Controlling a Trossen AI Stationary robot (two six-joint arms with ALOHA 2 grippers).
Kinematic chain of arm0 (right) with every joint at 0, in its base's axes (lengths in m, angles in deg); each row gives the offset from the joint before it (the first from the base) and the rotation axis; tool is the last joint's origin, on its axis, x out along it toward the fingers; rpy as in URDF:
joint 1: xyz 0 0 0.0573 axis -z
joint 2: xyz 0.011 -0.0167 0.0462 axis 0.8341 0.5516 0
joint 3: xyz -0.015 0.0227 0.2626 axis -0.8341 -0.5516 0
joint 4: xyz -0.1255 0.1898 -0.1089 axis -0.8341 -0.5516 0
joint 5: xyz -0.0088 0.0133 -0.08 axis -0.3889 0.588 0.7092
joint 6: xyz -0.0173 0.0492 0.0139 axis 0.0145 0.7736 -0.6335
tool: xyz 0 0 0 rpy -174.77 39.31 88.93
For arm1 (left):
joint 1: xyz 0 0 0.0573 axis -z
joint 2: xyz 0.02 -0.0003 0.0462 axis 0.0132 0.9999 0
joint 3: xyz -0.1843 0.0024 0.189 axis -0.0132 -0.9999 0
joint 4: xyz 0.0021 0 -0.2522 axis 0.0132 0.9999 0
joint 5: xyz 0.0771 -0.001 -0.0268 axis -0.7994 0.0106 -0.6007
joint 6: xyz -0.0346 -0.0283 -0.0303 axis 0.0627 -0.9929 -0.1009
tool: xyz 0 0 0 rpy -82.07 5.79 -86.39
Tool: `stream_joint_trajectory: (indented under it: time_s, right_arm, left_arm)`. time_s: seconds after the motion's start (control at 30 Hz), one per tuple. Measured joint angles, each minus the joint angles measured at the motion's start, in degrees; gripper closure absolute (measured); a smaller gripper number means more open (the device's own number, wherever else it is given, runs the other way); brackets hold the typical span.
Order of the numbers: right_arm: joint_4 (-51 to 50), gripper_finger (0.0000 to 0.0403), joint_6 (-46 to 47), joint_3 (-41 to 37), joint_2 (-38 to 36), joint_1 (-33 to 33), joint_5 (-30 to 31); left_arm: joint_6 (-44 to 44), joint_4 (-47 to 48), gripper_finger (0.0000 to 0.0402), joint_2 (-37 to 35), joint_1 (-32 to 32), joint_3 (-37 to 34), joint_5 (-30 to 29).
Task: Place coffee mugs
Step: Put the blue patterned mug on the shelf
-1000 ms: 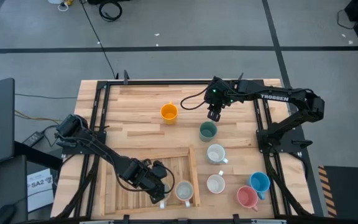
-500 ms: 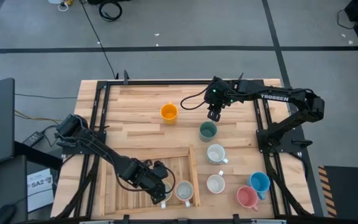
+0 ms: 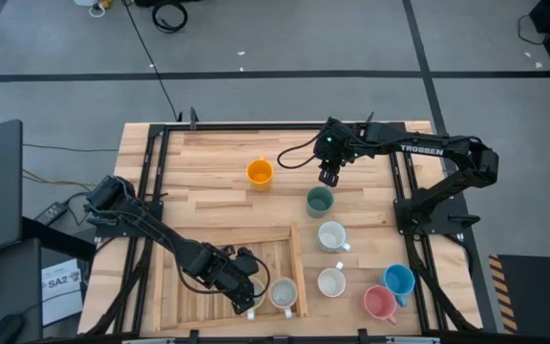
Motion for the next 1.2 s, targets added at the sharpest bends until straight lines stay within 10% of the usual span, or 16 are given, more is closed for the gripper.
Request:
stream_joint_trajectory:
  time_s: [1.2]
  right_arm:
    - [-13.2,0.0261,6.4,0.0,-13.4,-10.3,-6.3]
  left_arm:
    - [10.5,1.7,0.0219,-8.7,-9.4,-0.1,0.3]
